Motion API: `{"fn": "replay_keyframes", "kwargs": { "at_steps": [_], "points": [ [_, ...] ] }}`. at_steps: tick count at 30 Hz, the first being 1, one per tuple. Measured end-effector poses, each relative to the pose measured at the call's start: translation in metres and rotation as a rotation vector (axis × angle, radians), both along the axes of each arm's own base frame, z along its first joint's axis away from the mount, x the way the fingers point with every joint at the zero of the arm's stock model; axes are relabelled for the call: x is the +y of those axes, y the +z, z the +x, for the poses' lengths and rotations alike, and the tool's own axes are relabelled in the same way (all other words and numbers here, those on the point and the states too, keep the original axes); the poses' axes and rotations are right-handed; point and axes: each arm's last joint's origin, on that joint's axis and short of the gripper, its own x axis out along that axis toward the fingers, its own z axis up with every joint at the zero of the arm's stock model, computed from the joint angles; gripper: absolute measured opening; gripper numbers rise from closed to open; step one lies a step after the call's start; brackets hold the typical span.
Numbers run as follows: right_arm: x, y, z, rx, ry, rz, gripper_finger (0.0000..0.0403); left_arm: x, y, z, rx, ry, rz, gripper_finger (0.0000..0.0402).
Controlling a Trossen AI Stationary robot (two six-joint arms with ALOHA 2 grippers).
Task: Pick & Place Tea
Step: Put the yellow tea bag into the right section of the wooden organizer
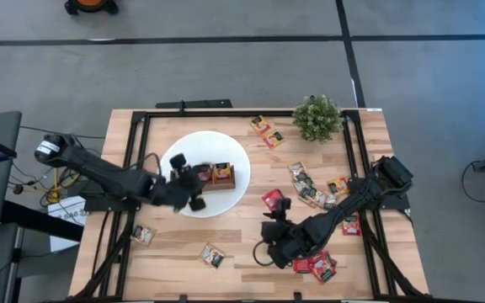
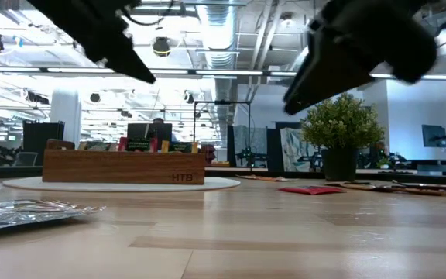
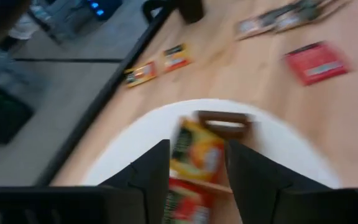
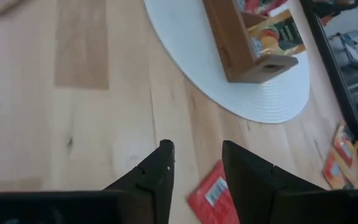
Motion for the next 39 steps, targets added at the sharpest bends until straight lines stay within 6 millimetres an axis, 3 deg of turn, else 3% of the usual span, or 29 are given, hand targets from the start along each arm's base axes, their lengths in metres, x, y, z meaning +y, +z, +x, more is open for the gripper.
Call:
{"fn": "replay_keyframes", "kwargs": {
  "at_steps": [7, 11, 17, 25, 33, 39],
  "points": [
    [0.013, 0.031, -0.038, 0.052, 0.08, 0.005, 0.0104, -0.054, -0.01, -0.005, -0.154, -0.052, -0.084, 0.01],
    [0.01, 0.052, -0.058, 0.081, 0.112, 0.028, 0.0089, -0.077, -0.024, 0.002, -0.189, -0.087, -0.08, 0.0057],
    [-0.001, 0.057, -0.059, 0.131, 0.102, 0.121, 0.0061, -0.093, -0.049, 0.016, -0.217, -0.081, -0.07, 0.0004],
    [-0.069, 0.022, -0.048, 0.323, 0.057, 0.26, 0.0061, -0.096, -0.062, 0.022, -0.196, -0.082, -0.059, 0.0],
    [-0.149, 0.032, -0.065, 0.369, -0.154, 0.348, 0.0108, -0.1, -0.063, 0.018, -0.189, -0.088, -0.032, 0.0],
    [-0.189, 0.029, -0.077, 0.293, -0.256, 0.409, 0.0156, -0.11, -0.062, 0.009, -0.21, -0.085, 0.023, 0.0]
  ]
}}
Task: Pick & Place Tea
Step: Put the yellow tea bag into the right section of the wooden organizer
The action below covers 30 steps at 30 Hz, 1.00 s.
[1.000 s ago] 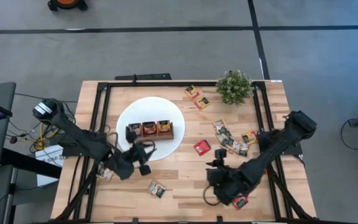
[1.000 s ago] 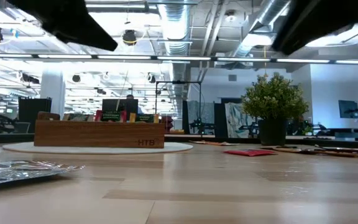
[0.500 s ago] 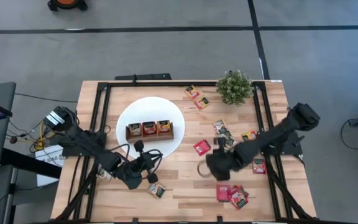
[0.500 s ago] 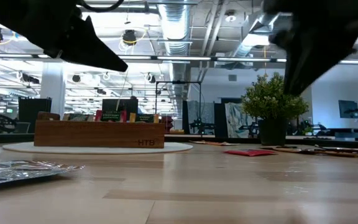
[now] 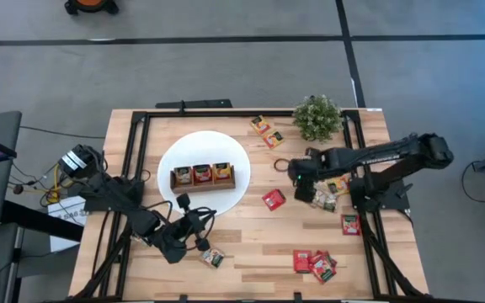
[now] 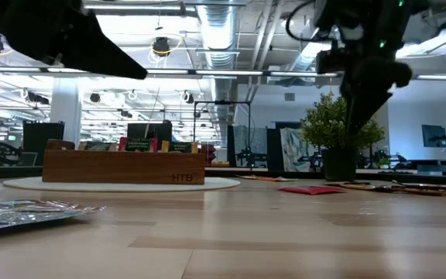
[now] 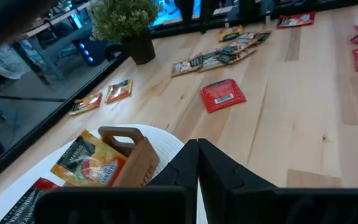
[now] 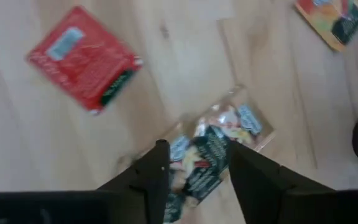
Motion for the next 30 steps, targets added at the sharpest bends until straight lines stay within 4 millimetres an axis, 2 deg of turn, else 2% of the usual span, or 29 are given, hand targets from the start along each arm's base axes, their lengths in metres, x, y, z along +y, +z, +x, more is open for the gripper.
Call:
{"fn": "replay_keyframes", "kwargs": {
  "at_steps": [6, 12, 19, 23, 26, 30],
  "points": [
    [-0.023, -0.024, -0.016, 0.051, -0.078, 0.085, 0.0193, -0.009, 0.0, -0.007, -0.01, -0.031, -0.013, 0.0],
    [-0.033, -0.029, -0.03, 0.153, -0.176, 0.126, 0.0201, -0.01, 0.0, -0.008, -0.011, -0.038, -0.013, 0.0],
    [-0.016, -0.03, -0.047, 0.351, -0.169, 0.289, 0.0172, -0.01, 0.0, -0.008, -0.006, -0.04, -0.005, 0.0],
    [-0.011, -0.035, -0.051, 0.447, -0.316, 0.256, 0.0152, -0.01, 0.0, -0.008, -0.001, -0.047, -0.009, 0.0],
    [-0.015, -0.048, -0.051, 0.494, -0.446, 0.246, 0.0136, -0.011, 0.0, -0.008, -0.001, -0.049, -0.014, 0.0],
    [-0.026, -0.07, -0.058, 0.613, -0.53, 0.207, 0.0104, -0.011, 0.0, -0.008, 0.001, -0.053, -0.017, 0.0]
  ]
}}
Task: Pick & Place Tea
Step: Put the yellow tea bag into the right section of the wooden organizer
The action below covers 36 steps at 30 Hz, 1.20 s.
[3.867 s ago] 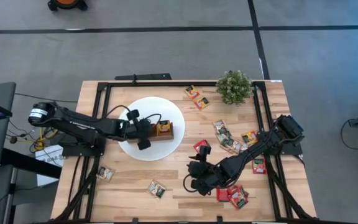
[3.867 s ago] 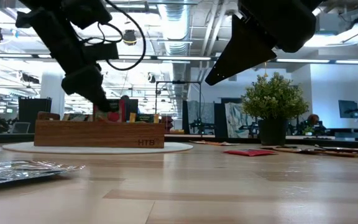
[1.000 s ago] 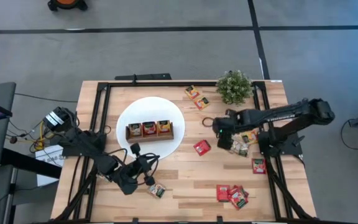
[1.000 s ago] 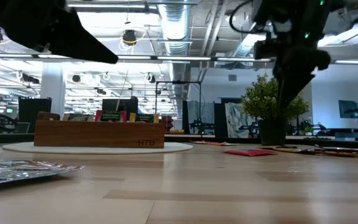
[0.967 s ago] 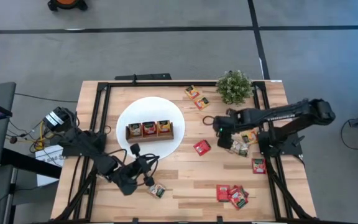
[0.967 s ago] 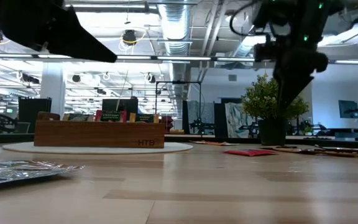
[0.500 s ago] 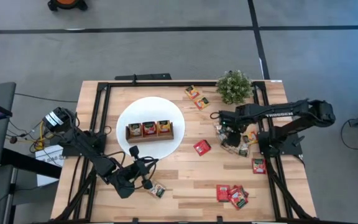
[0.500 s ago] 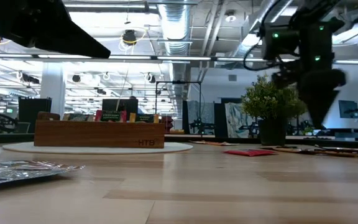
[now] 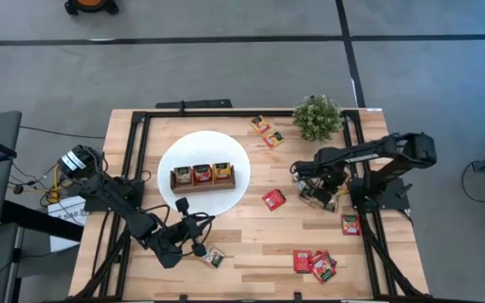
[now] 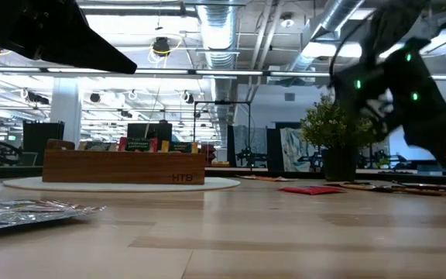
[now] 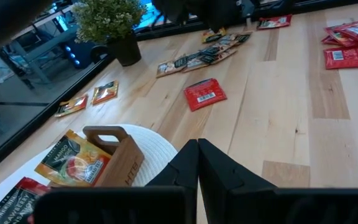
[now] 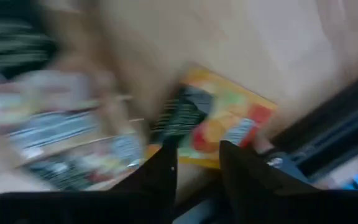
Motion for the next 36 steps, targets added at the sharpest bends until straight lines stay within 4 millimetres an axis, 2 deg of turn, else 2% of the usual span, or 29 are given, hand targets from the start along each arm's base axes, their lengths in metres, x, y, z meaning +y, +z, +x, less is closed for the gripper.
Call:
{"fn": "replay_keyframes", "kwargs": {
  "at_steps": [3, 7, 10, 14, 17, 21, 24, 27, 33, 36],
  "points": [
    [-0.007, -0.012, -0.001, 0.057, -0.01, -0.038, 0.0066, 0.0, 0.0, 0.0, 0.0, 0.0, 0.0, 0.0],
    [-0.008, -0.022, 0.007, 0.026, 0.037, -0.023, 0.0012, 0.0, 0.0, 0.0, 0.0, 0.0, 0.0, 0.0],
    [-0.005, -0.023, 0.016, 0.002, 0.082, -0.014, 0.0008, 0.0, 0.0, 0.0, -0.001, 0.0, -0.002, 0.0],
    [0.005, -0.01, 0.043, -0.115, 0.14, -0.02, 0.001, 0.0, 0.0, 0.0, -0.003, 0.001, -0.005, 0.0],
    [0.013, 0.01, 0.061, -0.236, 0.171, -0.025, 0.0003, 0.0, 0.0, 0.0, -0.004, 0.001, -0.006, 0.0],
    [0.02, 0.036, 0.069, -0.343, 0.235, -0.008, 0.0005, 0.0, 0.0, 0.0, -0.004, 0.001, -0.006, 0.0],
    [0.017, 0.048, 0.065, -0.393, 0.274, 0.003, 0.0024, 0.0, 0.0, 0.0, -0.004, -0.001, -0.01, 0.0],
    [0.009, 0.049, 0.054, -0.389, 0.218, 0.074, 0.0064, -0.001, 0.0, 0.0, 0.002, -0.013, -0.021, 0.0],
    [-0.016, 0.028, 0.019, -0.332, 0.038, 0.143, 0.0167, -0.001, -0.001, 0.0, 0.005, -0.028, -0.052, 0.0],
    [-0.03, 0.015, 0.002, -0.356, -0.055, 0.182, 0.0204, -0.001, -0.001, 0.0, 0.007, -0.031, -0.056, 0.0]
  ]
}}
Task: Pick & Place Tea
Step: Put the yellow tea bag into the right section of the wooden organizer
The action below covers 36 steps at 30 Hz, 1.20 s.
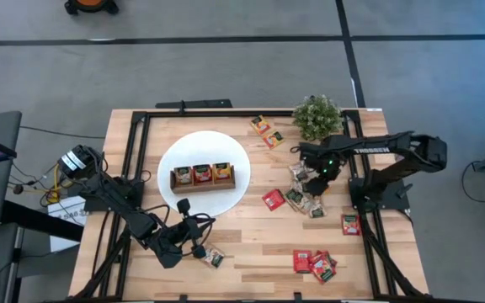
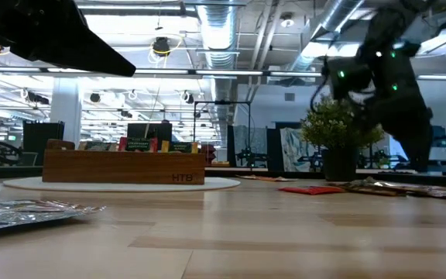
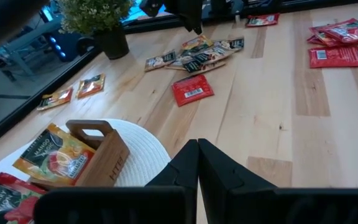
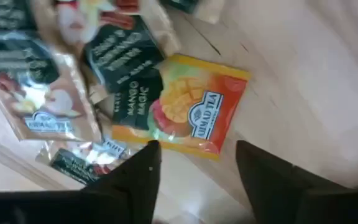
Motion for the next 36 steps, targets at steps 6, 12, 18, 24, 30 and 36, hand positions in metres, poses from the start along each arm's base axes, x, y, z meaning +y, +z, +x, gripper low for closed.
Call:
{"fn": "replay_keyframes", "kwargs": {
  "at_steps": [6, 12, 18, 24, 30, 36],
  "points": [
    [-0.019, -0.02, -0.015, -0.097, -0.144, 0.1, 0.0218, 0.0, 0.0, 0.0, 0.003, -0.006, -0.004, 0.0],
    [-0.024, -0.029, -0.018, -0.092, -0.163, 0.123, 0.0164, 0.0, 0.0, 0.0, 0.003, -0.007, -0.005, 0.0],
    [-0.022, -0.032, -0.016, -0.07, -0.134, 0.109, 0.0055, 0.0, 0.0, 0.0, 0.002, -0.007, -0.007, 0.0],
    [-0.017, -0.022, -0.019, -0.119, -0.121, 0.127, 0.0011, 0.0, 0.0, 0.0, 0.001, -0.007, -0.008, 0.0],
    [0.006, 0.009, -0.021, -0.263, -0.099, 0.049, 0.0004, 0.001, 0.002, 0.002, -0.046, 0.034, -0.061, 0.0],
    [0.046, 0.045, -0.008, -0.643, -0.076, -0.158, 0.0001, 0.011, 0.005, 0.015, -0.079, 0.045, -0.153, 0.0004]
  ]
}}
